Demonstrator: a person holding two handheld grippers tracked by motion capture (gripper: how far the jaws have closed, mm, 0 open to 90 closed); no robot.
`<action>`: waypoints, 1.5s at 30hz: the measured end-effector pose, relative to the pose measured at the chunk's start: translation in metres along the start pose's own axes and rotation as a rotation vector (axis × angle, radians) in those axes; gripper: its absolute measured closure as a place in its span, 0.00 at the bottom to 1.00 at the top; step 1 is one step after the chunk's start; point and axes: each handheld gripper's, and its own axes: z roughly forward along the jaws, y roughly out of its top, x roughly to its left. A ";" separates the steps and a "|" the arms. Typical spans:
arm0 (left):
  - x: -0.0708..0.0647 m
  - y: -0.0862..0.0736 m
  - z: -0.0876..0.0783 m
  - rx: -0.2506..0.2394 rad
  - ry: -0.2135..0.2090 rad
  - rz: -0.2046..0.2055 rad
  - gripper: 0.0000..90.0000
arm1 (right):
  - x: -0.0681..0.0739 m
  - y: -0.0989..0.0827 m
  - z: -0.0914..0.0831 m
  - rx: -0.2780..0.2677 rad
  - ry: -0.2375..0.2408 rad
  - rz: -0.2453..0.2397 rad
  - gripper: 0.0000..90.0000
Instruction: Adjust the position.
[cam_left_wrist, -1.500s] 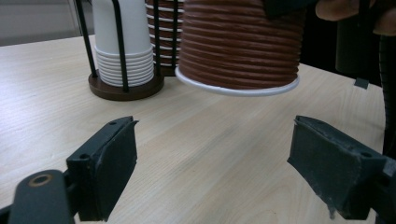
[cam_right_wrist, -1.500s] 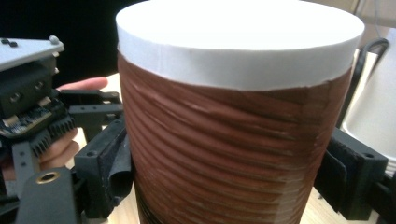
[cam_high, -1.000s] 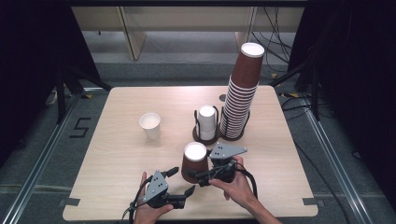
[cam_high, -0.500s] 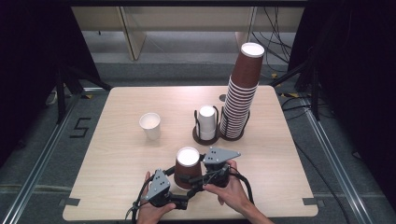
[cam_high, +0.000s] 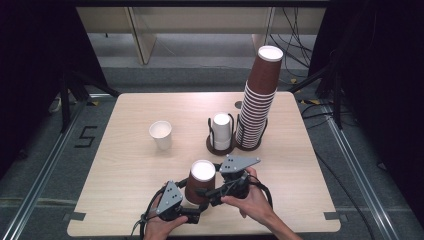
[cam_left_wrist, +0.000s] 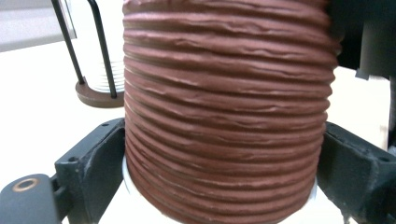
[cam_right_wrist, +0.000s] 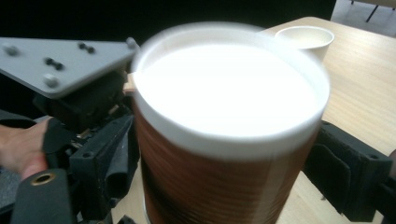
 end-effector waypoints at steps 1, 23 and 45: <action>0.000 0.000 0.000 0.008 0.002 0.010 0.11 | 0.000 0.003 -0.004 0.019 0.011 0.003 0.17; 0.001 0.002 -0.005 -0.073 -0.048 0.065 0.03 | -0.013 0.014 -0.027 -0.008 0.073 0.077 0.27; 0.005 0.008 -0.011 0.000 -0.091 0.144 0.12 | -0.015 0.019 -0.037 0.053 0.065 -0.014 0.18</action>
